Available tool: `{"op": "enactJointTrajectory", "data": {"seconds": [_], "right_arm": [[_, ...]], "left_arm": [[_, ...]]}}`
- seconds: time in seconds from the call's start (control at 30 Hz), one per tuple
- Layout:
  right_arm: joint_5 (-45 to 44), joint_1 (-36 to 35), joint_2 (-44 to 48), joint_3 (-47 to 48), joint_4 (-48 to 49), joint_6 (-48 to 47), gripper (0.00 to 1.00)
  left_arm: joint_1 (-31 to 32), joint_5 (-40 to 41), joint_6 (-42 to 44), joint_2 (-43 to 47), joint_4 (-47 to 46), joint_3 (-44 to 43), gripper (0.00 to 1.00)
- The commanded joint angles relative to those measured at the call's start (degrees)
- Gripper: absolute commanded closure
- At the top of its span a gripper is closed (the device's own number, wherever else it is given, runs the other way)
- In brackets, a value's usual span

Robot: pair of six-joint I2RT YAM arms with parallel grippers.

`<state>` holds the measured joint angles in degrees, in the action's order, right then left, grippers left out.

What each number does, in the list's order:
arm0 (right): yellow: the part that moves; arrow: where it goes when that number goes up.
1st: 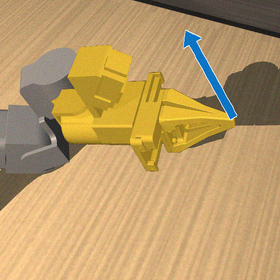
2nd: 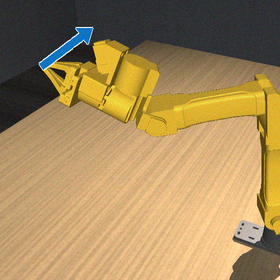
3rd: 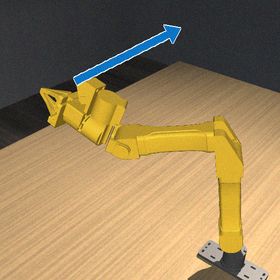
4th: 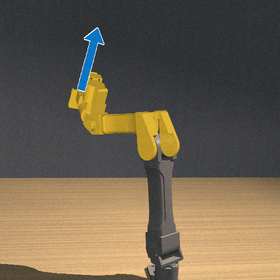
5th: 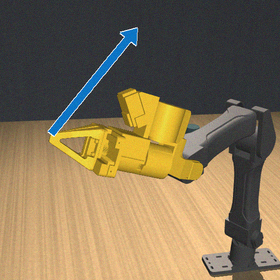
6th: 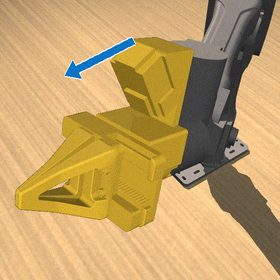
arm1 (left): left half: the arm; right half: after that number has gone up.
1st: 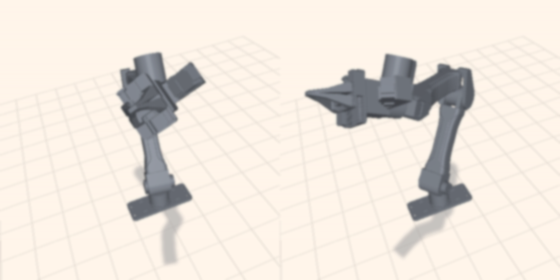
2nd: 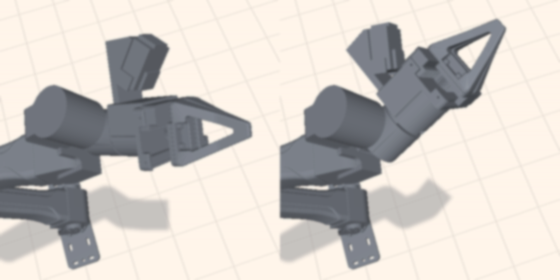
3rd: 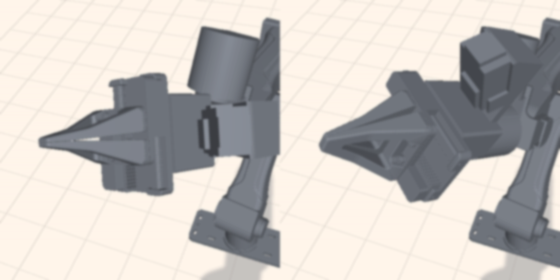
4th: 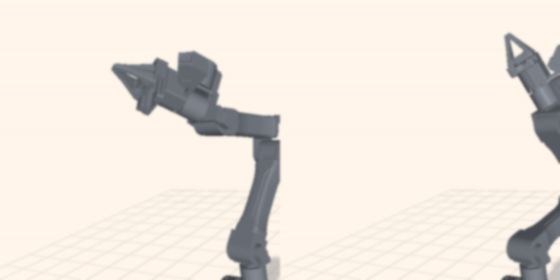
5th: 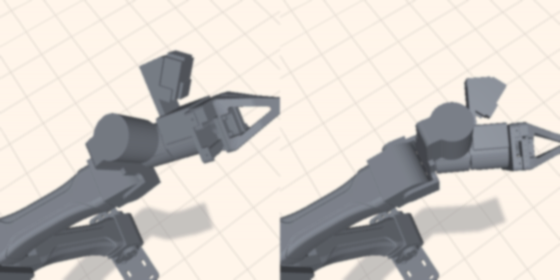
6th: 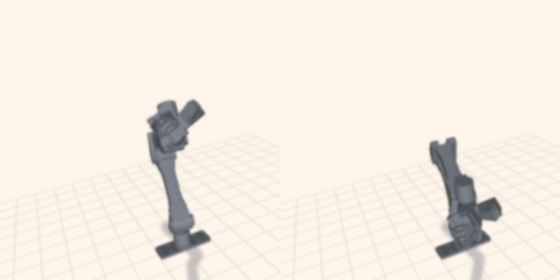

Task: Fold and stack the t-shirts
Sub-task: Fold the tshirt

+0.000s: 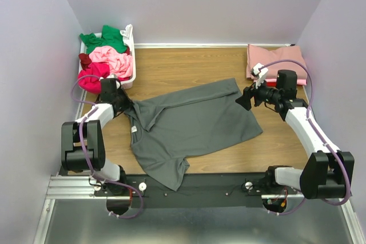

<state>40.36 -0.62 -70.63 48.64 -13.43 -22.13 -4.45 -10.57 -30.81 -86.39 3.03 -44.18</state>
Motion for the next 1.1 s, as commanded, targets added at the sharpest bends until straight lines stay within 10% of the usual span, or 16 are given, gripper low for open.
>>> {"op": "enactJointTrajectory", "data": {"seconds": [0.0, 0.7, 0.8, 1.07], "right_arm": [[0.77, 0.36, -0.39, -0.39, -1.51, -0.9, 0.16], [1.21, 0.36, -0.56, -0.39, -2.21, -1.6, 0.16], [1.39, 0.36, -0.74, -0.39, -2.39, -1.69, 0.16], [13.32, 0.45, -4.42, 2.32, -10.1, -4.67, 0.16]], "left_arm": [[-0.3, 1.15, 0.05, -0.45, -0.74, 0.41, 0.94], [-6.89, 4.33, -4.09, 4.39, -1.36, 6.57, 0.99], [-7.15, 3.54, -3.74, 6.4, -0.13, 6.13, 0.66], [-7.07, -2.86, 0.56, 17.47, 4.27, 4.54, 0.49]]}}
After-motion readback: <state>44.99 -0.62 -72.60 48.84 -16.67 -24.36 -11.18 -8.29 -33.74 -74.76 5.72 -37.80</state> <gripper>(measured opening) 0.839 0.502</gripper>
